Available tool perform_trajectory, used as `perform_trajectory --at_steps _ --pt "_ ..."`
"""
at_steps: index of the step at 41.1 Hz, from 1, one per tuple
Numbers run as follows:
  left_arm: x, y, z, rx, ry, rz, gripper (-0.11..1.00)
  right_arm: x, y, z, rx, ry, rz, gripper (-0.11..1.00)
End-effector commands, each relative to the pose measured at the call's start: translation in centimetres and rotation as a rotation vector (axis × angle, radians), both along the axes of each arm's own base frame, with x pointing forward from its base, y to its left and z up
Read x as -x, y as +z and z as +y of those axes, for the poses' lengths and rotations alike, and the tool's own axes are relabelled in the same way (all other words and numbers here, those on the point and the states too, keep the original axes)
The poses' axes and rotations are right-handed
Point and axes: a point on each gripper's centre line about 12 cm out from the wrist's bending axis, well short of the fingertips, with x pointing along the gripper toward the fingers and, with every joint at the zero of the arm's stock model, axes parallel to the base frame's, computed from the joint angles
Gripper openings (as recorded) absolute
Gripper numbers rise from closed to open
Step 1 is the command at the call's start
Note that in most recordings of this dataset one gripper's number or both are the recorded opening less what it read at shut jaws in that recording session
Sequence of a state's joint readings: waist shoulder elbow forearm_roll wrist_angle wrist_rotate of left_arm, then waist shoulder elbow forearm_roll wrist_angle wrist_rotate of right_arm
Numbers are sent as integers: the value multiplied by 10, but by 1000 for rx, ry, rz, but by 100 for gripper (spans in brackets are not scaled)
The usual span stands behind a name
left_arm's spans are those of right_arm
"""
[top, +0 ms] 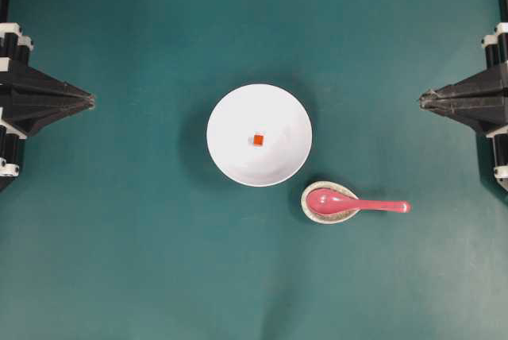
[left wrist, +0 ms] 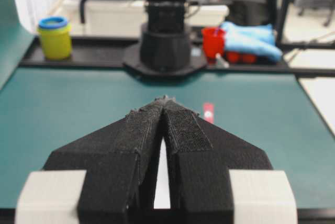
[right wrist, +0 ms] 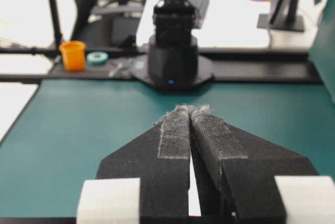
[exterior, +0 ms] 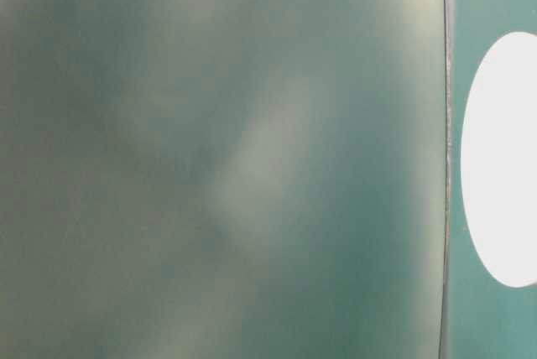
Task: Grip the spoon and scoop the red block from the bowl with right arm.
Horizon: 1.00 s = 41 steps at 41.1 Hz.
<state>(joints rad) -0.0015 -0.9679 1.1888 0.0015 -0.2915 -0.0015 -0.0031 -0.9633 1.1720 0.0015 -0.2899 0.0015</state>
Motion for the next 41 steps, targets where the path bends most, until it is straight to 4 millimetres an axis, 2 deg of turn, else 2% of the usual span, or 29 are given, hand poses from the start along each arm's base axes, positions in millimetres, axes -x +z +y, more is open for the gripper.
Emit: perform_trajectory --at_steps 1,2,11,25,41 --pt "-4 9 -1 9 -6 25 0 -3 6 -1 -12 -4 -11 0" --pt "-4 8 -1 10 -5 84 0 -5 6 -1 -9 -4 21 0" --pt "-4 4 -1 9 -4 152 0 -10 9 -1 -8 -3 97 0" --pt "-4 -5 -1 8 -4 229 0 -11 21 -1 -14 -3 78 0" --pt "-4 -8 -1 8 -5 252 0 -18 26 -1 -33 -4 86 3"
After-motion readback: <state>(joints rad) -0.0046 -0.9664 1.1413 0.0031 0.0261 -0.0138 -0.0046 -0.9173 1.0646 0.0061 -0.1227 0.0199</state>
